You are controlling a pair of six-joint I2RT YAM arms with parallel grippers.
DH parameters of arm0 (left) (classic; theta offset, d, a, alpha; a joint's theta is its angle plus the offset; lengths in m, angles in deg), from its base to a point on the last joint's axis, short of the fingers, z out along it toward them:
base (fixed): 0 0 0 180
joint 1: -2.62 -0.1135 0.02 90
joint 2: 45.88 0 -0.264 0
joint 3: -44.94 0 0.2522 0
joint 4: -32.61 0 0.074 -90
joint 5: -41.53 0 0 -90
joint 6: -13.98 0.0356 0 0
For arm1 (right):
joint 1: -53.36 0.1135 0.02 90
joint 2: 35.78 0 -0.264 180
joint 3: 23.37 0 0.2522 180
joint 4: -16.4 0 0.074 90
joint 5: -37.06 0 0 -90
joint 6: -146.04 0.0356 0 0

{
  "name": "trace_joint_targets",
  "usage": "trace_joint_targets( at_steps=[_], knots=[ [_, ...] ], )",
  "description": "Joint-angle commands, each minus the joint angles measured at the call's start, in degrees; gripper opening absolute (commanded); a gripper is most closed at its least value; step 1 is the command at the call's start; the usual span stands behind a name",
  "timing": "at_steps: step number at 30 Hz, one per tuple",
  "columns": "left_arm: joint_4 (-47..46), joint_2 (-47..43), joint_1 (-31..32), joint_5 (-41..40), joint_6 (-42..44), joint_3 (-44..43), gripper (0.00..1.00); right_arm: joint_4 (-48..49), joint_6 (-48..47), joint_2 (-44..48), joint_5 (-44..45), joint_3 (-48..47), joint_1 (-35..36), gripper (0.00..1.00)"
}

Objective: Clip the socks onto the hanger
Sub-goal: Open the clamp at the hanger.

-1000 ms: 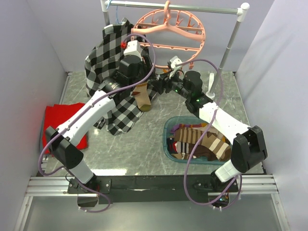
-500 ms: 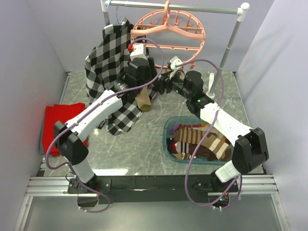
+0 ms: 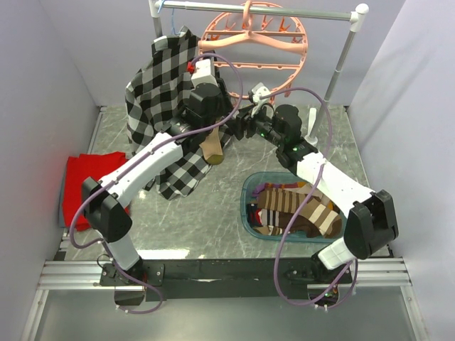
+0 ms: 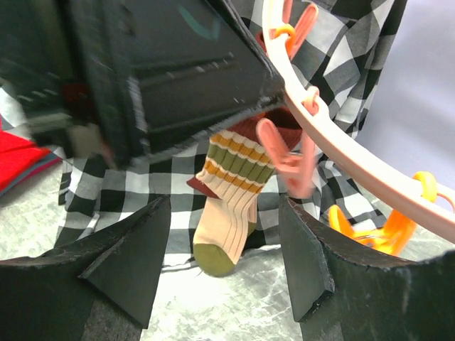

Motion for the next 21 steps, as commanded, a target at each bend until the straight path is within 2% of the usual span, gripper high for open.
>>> trace_joint_targets(
  at_steps=[1, 9, 13, 21],
  knots=[
    [-1.8, 1.4, 0.4, -0.1, 0.1, -2.4, 0.51, 1.1, -0.6, 3.9, 0.1, 0.5, 0.4, 0.68],
    [0.6, 0.4, 0.7, 1.3, -0.7, -0.9, 0.54, 0.6, 1.1, 5.8, 3.8, 2.9, 0.2, 0.69],
    [0.6, -0.7, 0.6, 2.0, -0.6, 0.0, 0.58, -0.7, 3.2, 8.3, 5.9, 4.3, -0.1, 0.69],
    [2.2, -0.8, 0.2, 3.3, -0.7, -0.1, 0.56, -2.1, 6.9, 11.8, 5.7, 6.3, -0.2, 0.69]
  ],
)
